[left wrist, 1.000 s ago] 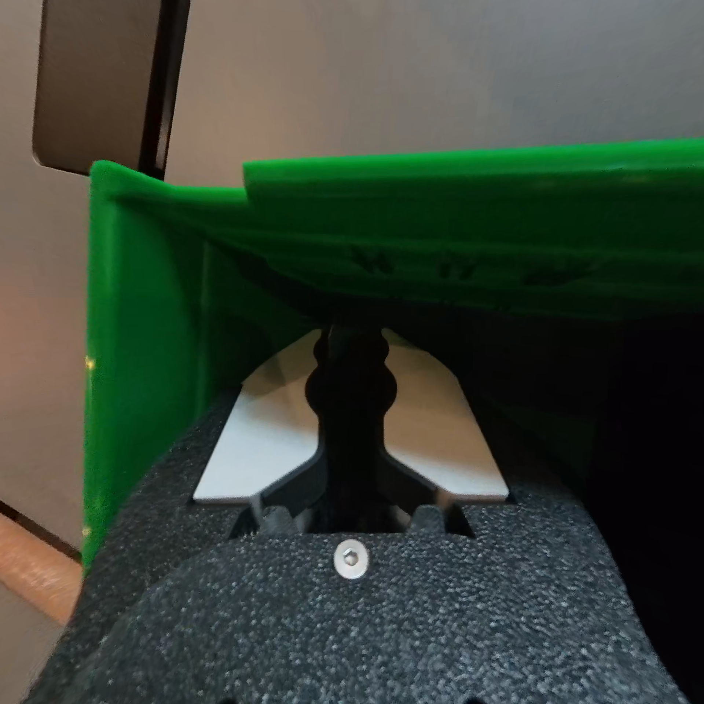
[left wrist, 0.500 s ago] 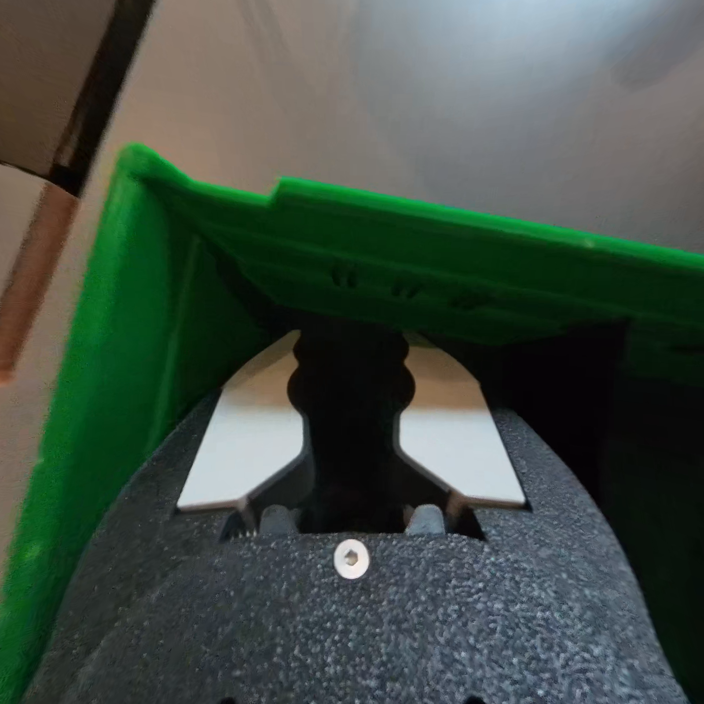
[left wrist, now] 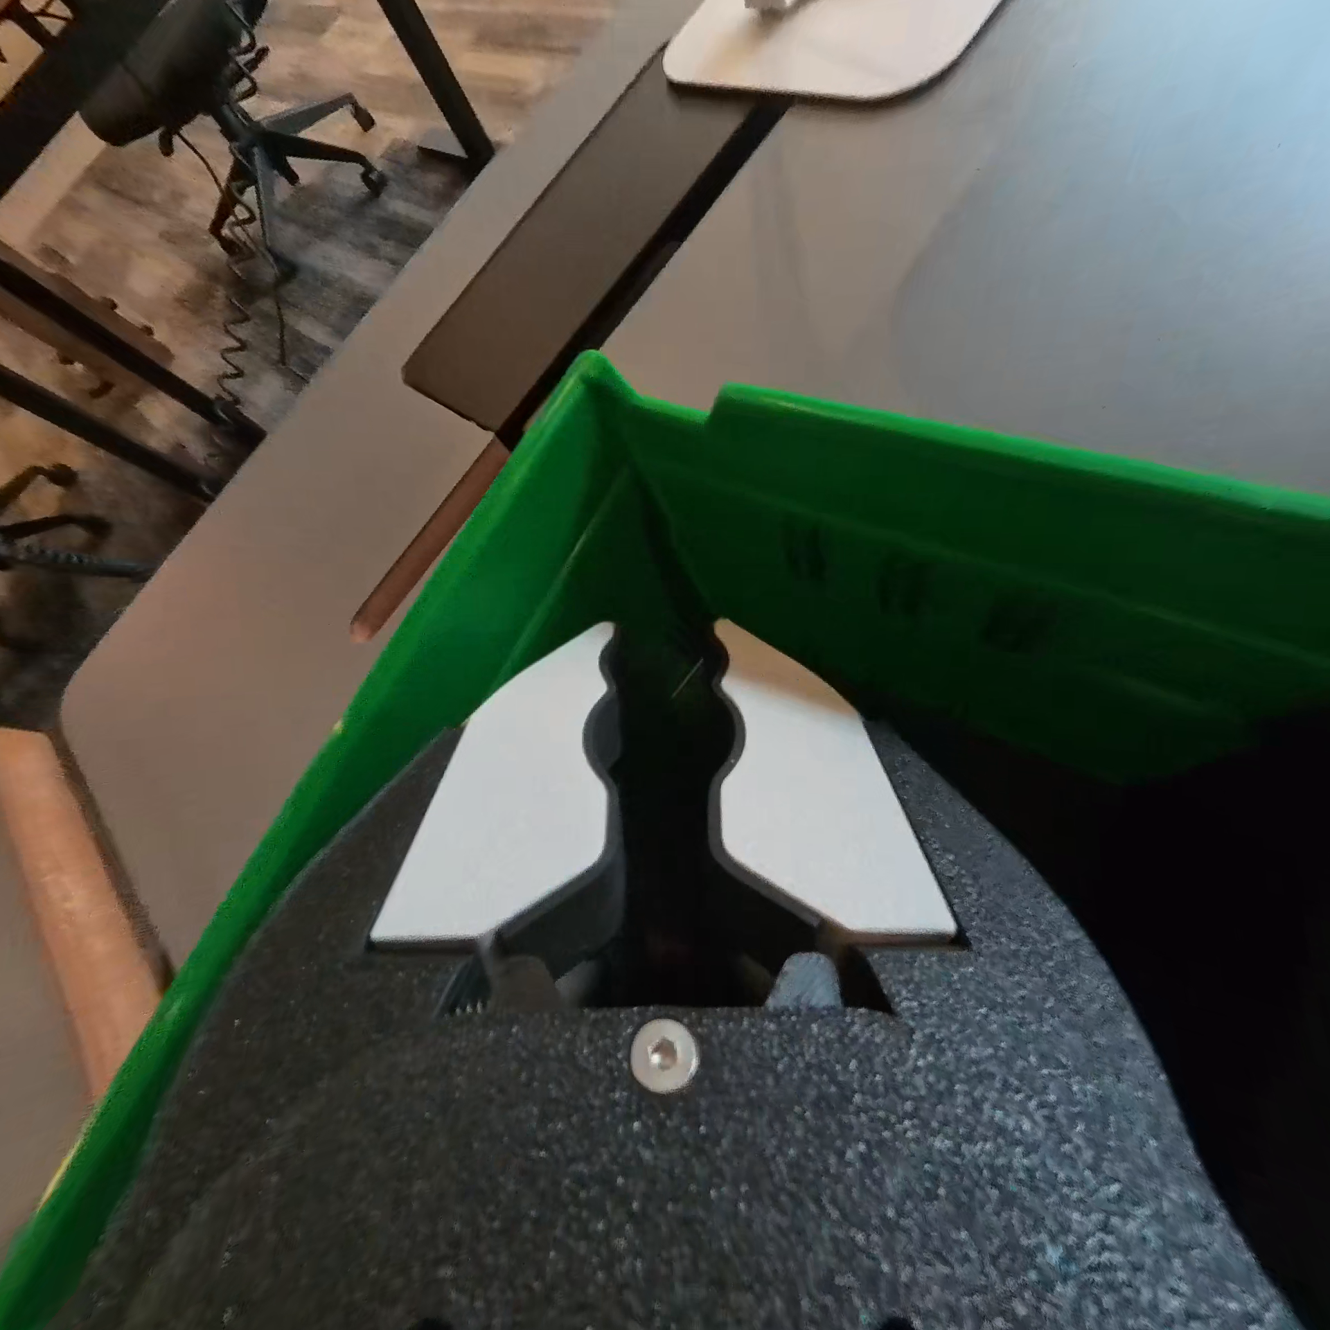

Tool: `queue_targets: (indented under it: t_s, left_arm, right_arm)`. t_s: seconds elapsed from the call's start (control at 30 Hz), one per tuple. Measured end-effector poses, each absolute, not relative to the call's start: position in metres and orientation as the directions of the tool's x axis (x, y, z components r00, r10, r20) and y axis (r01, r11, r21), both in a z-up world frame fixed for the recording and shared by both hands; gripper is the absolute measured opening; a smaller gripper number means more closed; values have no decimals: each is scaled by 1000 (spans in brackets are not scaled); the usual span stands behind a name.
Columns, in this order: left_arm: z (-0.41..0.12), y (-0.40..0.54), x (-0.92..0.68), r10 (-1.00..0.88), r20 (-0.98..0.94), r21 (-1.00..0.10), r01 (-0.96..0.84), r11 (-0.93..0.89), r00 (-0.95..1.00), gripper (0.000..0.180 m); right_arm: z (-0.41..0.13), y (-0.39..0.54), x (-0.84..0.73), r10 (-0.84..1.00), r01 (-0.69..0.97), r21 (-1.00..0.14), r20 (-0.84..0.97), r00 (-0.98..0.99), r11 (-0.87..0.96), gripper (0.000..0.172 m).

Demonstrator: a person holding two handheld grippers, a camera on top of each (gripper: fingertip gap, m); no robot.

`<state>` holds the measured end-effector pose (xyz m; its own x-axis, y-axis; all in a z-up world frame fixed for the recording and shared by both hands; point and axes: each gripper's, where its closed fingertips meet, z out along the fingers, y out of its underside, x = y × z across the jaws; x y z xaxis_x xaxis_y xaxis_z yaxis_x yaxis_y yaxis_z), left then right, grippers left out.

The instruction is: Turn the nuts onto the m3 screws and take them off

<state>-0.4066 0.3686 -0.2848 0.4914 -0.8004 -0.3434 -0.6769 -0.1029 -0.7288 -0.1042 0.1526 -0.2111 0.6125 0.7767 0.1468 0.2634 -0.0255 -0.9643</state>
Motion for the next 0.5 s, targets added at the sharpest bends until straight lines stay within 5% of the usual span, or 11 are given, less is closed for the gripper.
queue_targets:
  t_s: [0.1, 0.27, 0.5]
  left_arm:
    - [-275, 360, -409, -768, -413, -710, -701, -66, 490, 21]
    - [-243, 343, -412, -771, -293, -830, -551, -89, 566, 21]
    - [-278, 344, -416, -805, -299, -718, -676, -164, 513, 22]
  right_arm:
    - [-212, 155, -98, 764, 189, -981, 95, 638, -36, 28]
    - [-214, 160, -87, 746, 167, -985, 76, 661, -48, 28]
    - [-207, 156, -84, 740, 167, -986, 101, 665, -16, 28]
